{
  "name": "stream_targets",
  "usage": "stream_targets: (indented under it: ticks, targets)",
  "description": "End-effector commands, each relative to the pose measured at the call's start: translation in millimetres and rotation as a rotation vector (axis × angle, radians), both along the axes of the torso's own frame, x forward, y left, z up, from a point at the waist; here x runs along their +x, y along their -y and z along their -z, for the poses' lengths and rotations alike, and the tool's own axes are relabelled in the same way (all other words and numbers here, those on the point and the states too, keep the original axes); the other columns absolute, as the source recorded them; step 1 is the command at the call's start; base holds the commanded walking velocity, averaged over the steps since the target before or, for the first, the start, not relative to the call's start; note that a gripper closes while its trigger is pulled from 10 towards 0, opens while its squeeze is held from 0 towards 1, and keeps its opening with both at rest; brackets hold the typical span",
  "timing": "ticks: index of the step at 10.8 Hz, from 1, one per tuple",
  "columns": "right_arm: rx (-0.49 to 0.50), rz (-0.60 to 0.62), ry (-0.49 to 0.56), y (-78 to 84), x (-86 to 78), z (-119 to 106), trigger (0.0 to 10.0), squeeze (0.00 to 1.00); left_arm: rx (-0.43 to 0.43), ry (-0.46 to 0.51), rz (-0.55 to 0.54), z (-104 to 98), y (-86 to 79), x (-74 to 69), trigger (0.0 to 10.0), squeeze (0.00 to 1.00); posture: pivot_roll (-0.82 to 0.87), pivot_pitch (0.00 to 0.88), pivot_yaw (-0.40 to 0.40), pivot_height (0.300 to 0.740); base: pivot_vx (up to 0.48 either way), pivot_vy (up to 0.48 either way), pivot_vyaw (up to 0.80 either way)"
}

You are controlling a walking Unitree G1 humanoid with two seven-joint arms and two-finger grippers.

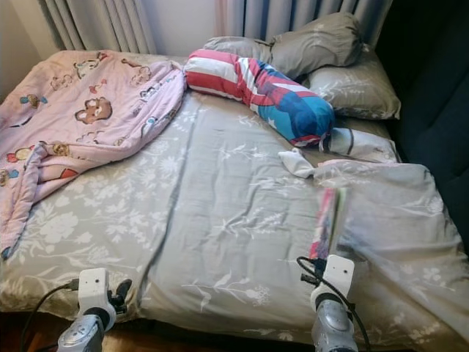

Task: Clean up the room

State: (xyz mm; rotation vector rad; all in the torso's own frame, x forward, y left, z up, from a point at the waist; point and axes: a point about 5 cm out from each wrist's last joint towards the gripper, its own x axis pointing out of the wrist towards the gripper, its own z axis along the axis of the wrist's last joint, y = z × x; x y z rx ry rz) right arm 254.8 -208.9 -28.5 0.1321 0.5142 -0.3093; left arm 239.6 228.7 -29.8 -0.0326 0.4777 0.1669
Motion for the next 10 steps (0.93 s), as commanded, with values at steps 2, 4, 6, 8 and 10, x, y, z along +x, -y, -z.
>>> stream_targets:
  ticks: [2,4,6,8,10]
  targets:
    - [-0.009,0.008,0.043,2.2,5.4,-6.3,10.0,0.00,0.006,-0.018,-0.004,3.6,-3.1,-6.1,10.0,0.00,0.14,0.131,-0.049,0.740,0.000,0.000,0.00]
    - [0.000,0.015,0.049,2.3,5.5,-6.6,10.0,0.00,0.005,-0.017,-0.004,3.7,-3.0,-6.2,10.0,0.00,0.14,0.134,-0.050,0.740,0.000,0.000,0.00]
    - [0.009,0.016,0.069,2.1,6.8,-8.4,10.0,0.00,0.005,-0.019,-0.004,4.1,-3.0,-6.8,10.0,0.00,0.14,0.134,-0.050,0.740,0.000,0.000,-0.54]
    - [-0.003,0.001,0.071,1.7,7.5,-9.1,10.0,0.00,0.006,-0.021,-0.010,4.4,-4.1,-7.6,10.0,0.00,0.15,0.138,-0.052,0.740,0.000,0.000,0.00]
    - [-0.001,0.005,0.072,2.1,7.3,-9.0,10.0,0.00,0.006,-0.022,-0.012,4.9,-4.4,-8.6,10.0,0.00,0.14,0.139,-0.050,0.740,0.000,0.000,0.00]
